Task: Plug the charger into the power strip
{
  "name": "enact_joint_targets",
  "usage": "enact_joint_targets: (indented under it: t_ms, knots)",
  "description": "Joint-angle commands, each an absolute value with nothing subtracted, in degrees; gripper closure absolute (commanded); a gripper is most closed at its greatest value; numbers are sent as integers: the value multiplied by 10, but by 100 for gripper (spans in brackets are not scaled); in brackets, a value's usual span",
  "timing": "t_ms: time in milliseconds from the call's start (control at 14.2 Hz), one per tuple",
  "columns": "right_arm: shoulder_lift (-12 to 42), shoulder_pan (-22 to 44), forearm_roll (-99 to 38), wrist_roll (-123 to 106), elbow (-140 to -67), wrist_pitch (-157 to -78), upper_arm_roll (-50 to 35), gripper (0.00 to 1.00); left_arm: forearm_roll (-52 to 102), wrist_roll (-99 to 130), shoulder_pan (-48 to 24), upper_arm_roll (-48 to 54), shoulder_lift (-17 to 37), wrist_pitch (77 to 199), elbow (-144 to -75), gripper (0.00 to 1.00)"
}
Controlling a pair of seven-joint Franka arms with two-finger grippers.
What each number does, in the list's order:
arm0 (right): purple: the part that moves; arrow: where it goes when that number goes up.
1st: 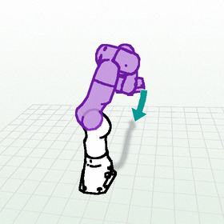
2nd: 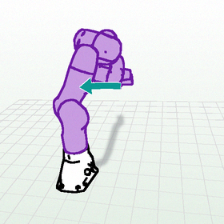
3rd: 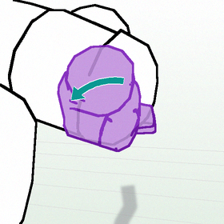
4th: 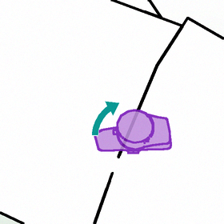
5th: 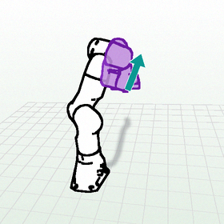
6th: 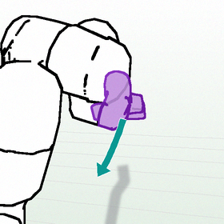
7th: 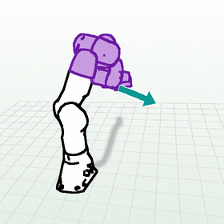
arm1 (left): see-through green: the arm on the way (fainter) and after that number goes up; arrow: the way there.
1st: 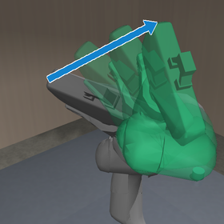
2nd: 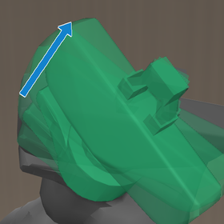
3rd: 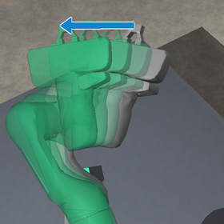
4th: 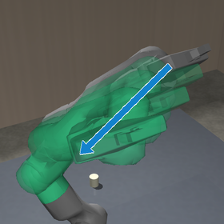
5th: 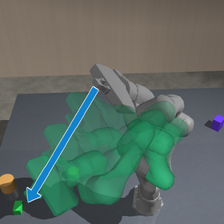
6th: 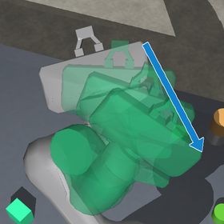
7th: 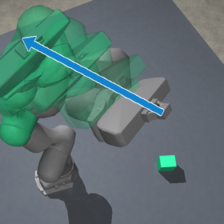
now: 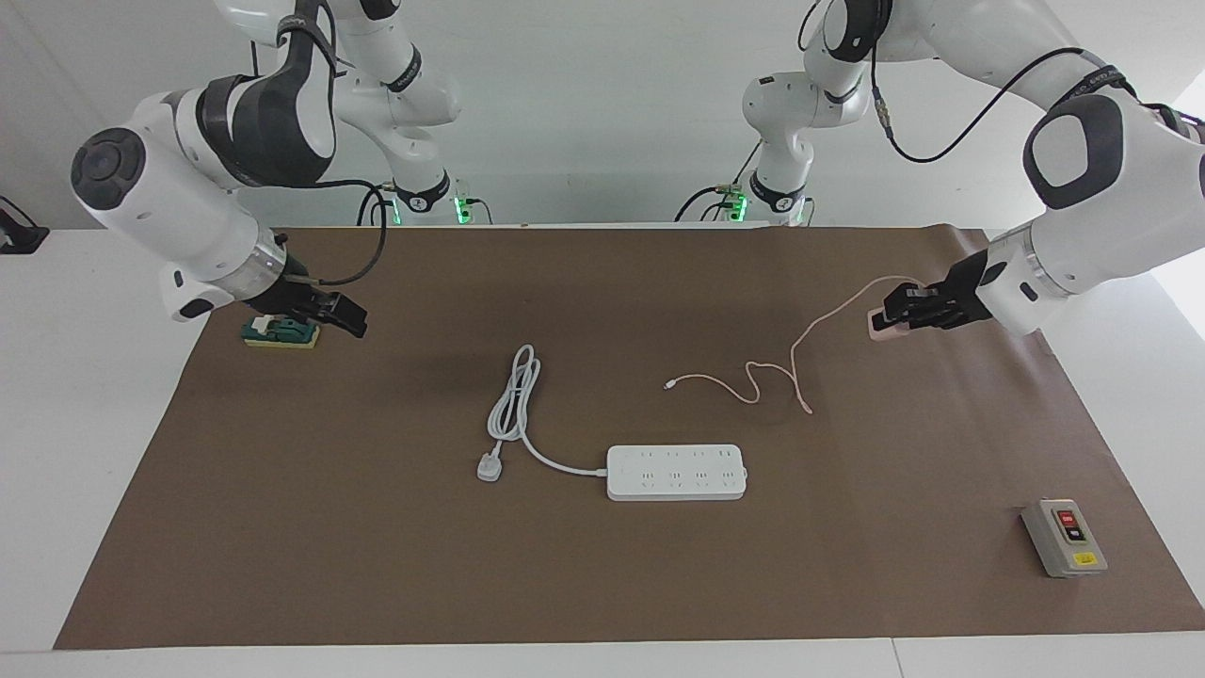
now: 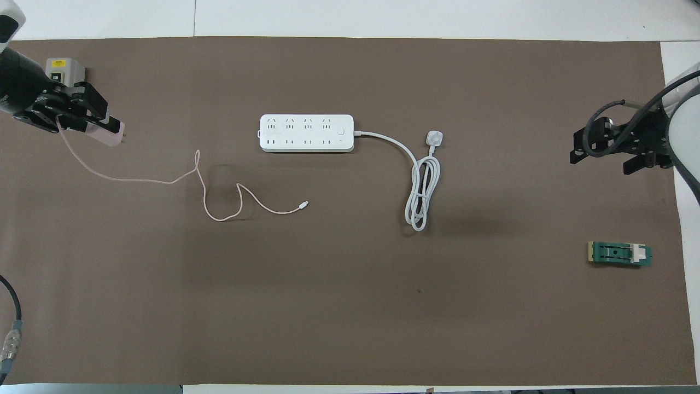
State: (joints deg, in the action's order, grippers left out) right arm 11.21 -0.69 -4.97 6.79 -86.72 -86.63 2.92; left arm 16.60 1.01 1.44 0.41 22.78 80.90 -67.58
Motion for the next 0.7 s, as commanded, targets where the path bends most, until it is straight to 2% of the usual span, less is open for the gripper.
enact_joint_targets:
  t_ms: [0,282,633]
  knots:
    - [87,-14,-23,25,-880,-862,23,0,129,87,16,8,236,809,-657,100]
    - [66,-14,-4,-27,-880,-856,22,0,113,247,-1,18,236,829,-657,100]
    - [40,-8,4,-55,-880,-848,22,0,73,256,-18,15,234,836,-657,100]
